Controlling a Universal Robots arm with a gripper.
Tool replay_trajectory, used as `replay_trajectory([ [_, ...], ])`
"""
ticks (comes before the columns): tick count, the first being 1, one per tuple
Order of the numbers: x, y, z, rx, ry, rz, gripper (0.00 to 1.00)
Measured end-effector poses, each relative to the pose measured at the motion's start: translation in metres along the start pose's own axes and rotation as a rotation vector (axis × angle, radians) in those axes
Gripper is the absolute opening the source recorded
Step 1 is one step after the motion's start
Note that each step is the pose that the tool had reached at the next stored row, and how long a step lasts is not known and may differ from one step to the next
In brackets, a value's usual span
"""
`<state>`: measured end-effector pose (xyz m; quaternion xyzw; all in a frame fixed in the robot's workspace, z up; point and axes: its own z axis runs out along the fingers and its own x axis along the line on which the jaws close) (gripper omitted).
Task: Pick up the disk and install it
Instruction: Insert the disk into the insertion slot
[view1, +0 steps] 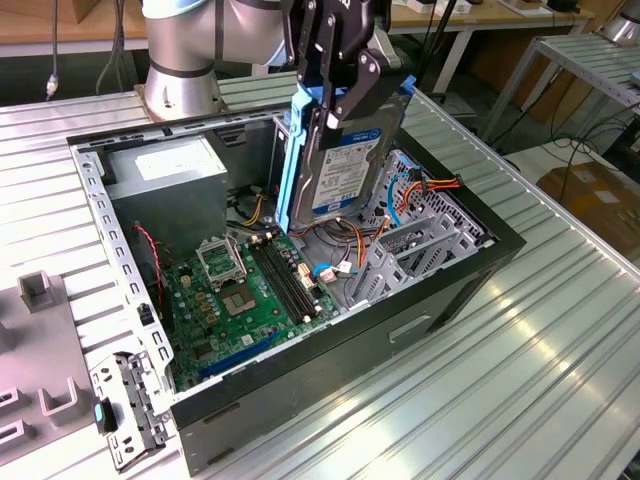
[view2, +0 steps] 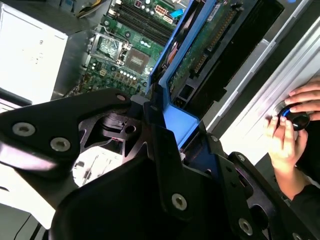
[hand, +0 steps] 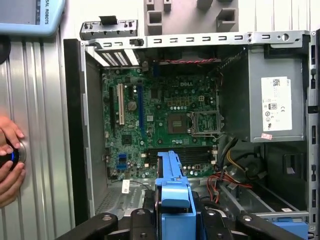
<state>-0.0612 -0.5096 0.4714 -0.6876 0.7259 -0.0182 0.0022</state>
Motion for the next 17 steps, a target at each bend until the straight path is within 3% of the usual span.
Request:
replay_trajectory([
  [4, 0.0114, -0.0035, 0.0018, -0.0001, 0.0002, 0.001, 0.37],
  [11, 0.0120, -0.0277, 0.0035, 0.0000, 0.0002, 0.000, 0.37],
  [13, 0.0122, -0.0325, 0.0041, -0.0001, 0.0010, 0.001, 0.37],
  [17, 0.0166, -0.0360, 0.0065, -0.0001, 0.0015, 0.005, 0.37],
])
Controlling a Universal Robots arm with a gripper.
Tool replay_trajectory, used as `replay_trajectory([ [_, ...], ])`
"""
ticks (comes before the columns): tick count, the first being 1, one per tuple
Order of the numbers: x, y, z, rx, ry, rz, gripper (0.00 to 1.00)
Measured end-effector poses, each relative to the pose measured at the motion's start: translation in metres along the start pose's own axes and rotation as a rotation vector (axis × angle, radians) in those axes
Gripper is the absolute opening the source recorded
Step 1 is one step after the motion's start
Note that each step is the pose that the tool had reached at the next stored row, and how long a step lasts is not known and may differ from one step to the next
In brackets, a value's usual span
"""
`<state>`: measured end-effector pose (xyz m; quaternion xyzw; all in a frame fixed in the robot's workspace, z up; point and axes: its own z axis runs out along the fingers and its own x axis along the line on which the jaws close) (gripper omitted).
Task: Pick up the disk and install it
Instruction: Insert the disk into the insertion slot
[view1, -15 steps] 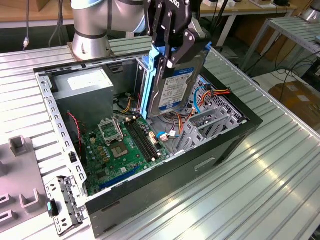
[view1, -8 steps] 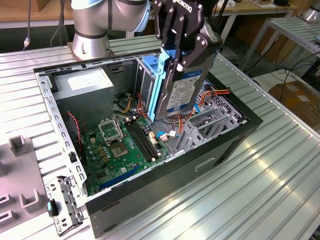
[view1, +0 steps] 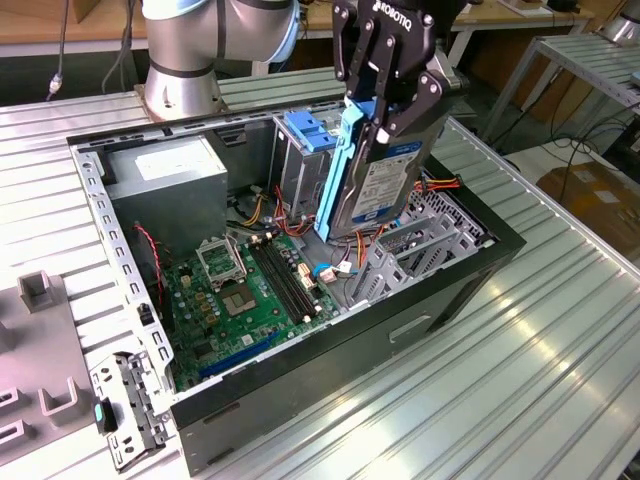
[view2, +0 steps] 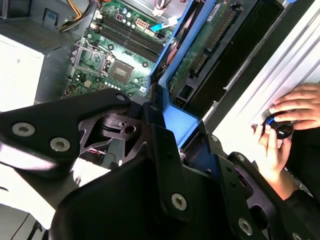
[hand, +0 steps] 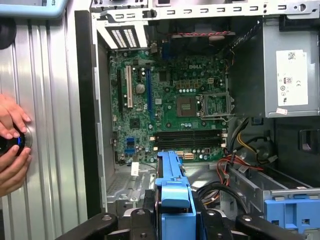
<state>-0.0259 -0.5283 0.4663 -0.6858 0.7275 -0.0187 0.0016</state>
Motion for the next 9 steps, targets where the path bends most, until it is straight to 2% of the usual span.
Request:
replay_trajectory([
  [7, 0.0078, -0.0040, 0.0033, -0.0001, 0.0006, 0.004, 0.37],
  [9, 0.0083, -0.0089, 0.0042, 0.0000, 0.0014, 0.004, 0.37],
])
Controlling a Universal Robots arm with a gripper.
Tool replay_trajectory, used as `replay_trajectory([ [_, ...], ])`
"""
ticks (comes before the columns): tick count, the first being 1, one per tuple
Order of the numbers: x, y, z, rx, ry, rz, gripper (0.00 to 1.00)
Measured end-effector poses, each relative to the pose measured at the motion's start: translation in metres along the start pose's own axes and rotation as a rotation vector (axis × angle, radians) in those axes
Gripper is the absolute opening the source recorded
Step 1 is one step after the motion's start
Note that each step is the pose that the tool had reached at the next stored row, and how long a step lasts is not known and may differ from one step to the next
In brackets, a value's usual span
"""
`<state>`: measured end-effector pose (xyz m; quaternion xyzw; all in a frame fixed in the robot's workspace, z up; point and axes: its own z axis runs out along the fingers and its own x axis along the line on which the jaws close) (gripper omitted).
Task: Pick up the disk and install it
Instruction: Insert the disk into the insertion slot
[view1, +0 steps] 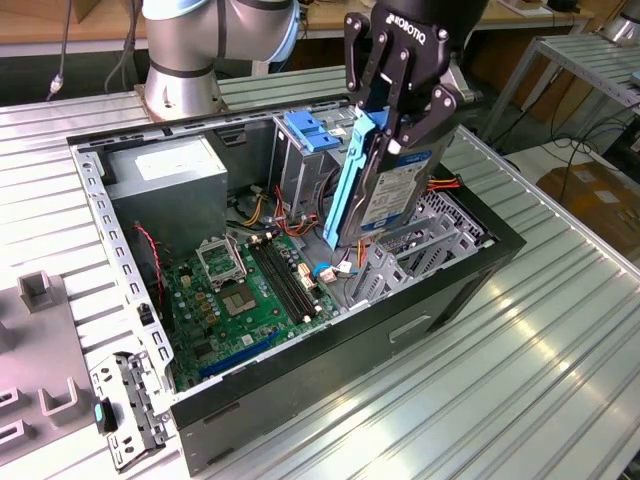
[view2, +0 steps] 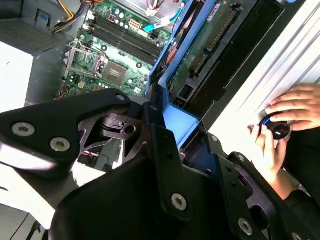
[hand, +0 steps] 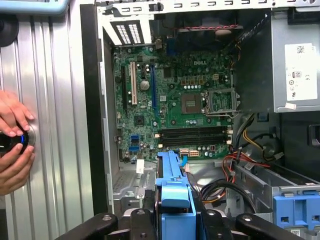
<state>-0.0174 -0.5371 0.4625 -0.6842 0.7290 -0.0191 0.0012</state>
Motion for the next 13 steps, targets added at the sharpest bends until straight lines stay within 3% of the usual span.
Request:
replay_trajectory([
  [13, -0.0022, -0.0364, 0.0036, 0.0001, 0.0052, 0.005, 0.37],
])
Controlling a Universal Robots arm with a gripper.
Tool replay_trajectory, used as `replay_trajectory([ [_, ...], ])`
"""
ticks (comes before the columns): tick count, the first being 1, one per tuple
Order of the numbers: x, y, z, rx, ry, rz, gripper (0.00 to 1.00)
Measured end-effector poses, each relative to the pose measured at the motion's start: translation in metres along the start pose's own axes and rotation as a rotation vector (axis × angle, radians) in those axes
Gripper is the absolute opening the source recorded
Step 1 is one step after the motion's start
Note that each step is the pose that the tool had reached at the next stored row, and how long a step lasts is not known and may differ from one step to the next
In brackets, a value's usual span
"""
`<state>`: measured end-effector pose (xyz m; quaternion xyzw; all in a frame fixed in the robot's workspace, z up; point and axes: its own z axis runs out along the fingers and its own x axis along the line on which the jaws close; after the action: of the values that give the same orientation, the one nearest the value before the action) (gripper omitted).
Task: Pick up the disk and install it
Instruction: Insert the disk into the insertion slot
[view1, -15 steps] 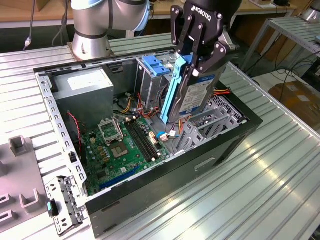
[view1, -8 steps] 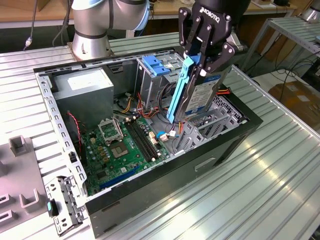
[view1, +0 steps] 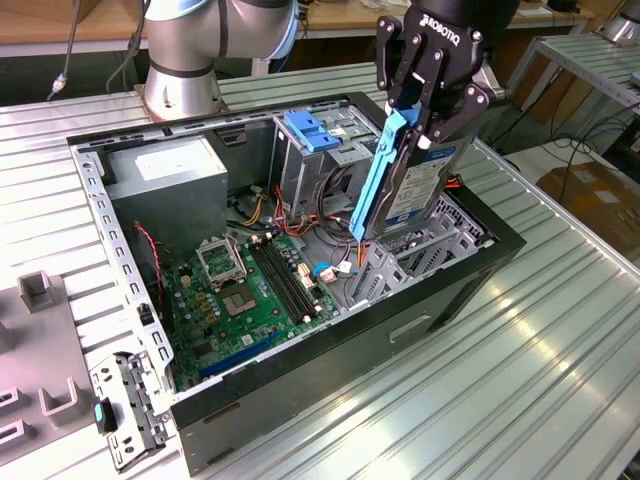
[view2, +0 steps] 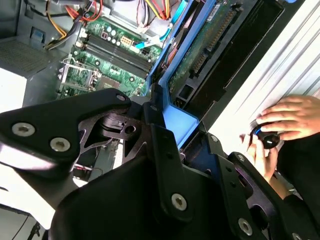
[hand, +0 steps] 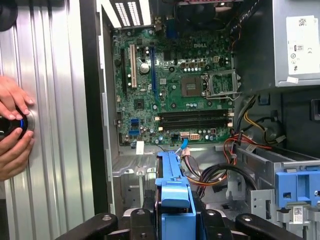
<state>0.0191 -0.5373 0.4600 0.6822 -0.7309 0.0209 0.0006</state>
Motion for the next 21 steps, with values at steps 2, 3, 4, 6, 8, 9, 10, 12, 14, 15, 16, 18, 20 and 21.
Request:
replay_trajectory([
  [2, -0.0005, -0.0074, 0.0007, 0.0001, 0.0011, 0.001, 0.37],
  [3, -0.0007, -0.0096, 0.0009, 0.0001, 0.0016, 0.002, 0.37],
  [4, -0.0008, -0.0122, 0.0012, 0.0001, 0.0021, 0.003, 0.37],
  [6, -0.0012, -0.0171, 0.0017, 0.0001, 0.0032, 0.004, 0.37],
  [8, -0.0014, -0.0210, 0.0022, 0.0002, 0.0044, 0.006, 0.37],
  [9, -0.0012, -0.0234, 0.0031, 0.0002, 0.0059, 0.008, 0.37],
  [10, -0.0005, -0.0238, 0.0036, 0.0002, 0.0065, 0.009, 0.37],
  [12, 0.0012, -0.0243, 0.0047, 0.0002, 0.0072, 0.011, 0.37],
  [14, 0.0021, -0.0244, 0.0052, 0.0002, 0.0071, 0.012, 0.37],
  [15, 0.0021, -0.0245, 0.0051, 0.0002, 0.0071, 0.012, 0.37],
  [16, 0.0024, -0.0245, 0.0051, 0.0002, 0.0072, 0.012, 0.37],
  [18, 0.0025, -0.0245, 0.0052, 0.0002, 0.0071, 0.012, 0.37],
  [20, 0.0026, -0.0245, 0.0051, 0.0002, 0.0072, 0.012, 0.37],
  [21, 0.0026, -0.0245, 0.0051, 0.0002, 0.0072, 0.012, 0.37],
])
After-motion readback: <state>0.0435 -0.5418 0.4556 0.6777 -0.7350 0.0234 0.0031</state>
